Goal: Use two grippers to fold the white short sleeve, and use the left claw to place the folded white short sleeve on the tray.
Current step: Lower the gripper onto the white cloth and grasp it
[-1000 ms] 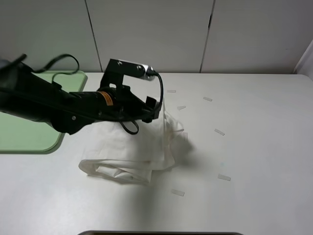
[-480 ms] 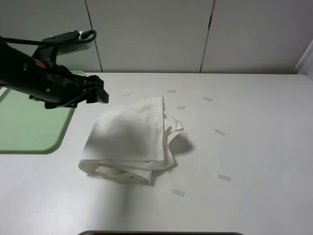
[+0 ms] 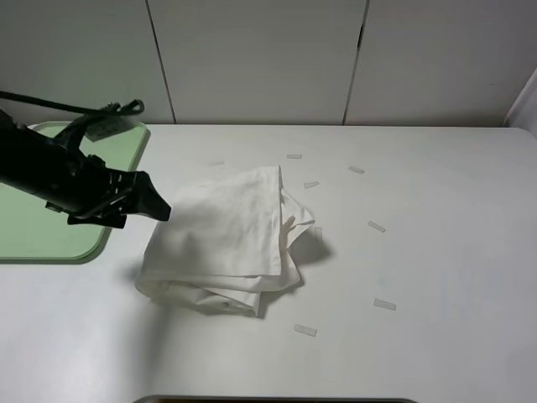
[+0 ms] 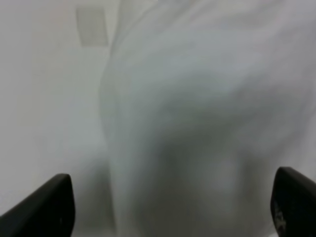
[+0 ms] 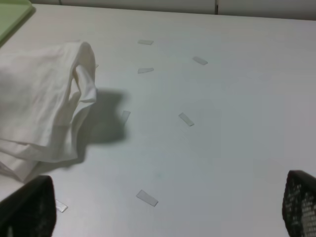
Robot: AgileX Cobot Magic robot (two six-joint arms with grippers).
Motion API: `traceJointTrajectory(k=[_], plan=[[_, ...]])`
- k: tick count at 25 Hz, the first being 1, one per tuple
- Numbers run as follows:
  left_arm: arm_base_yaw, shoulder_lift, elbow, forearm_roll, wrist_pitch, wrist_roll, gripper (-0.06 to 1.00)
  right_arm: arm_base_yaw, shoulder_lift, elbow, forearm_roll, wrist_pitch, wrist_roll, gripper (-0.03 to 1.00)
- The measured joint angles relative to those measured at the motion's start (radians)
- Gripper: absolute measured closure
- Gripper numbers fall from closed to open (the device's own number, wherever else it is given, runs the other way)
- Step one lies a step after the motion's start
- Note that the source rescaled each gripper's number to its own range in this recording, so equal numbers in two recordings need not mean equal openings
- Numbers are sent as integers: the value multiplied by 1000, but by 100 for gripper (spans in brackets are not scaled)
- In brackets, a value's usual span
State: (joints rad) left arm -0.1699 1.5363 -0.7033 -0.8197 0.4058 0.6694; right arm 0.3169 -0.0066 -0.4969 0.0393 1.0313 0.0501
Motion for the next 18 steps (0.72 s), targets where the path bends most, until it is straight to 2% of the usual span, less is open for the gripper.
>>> traceJointTrajectory(k=[2,9,13,14,18], plan=[[13,70,20,-15,-17,35,15,0,0,0,0,0,0,-3],[14,186,21,-29,-67,57,15,0,0,0,0,0,0,-3],[13,260,18,-152,-94,189,15,0,0,0,0,0,0,-3],[13,260,18,-152,-94,189,15,0,0,0,0,0,0,-3],[-21,309,-1,-357,-93,396,15,0,0,0,0,0,0,-3]])
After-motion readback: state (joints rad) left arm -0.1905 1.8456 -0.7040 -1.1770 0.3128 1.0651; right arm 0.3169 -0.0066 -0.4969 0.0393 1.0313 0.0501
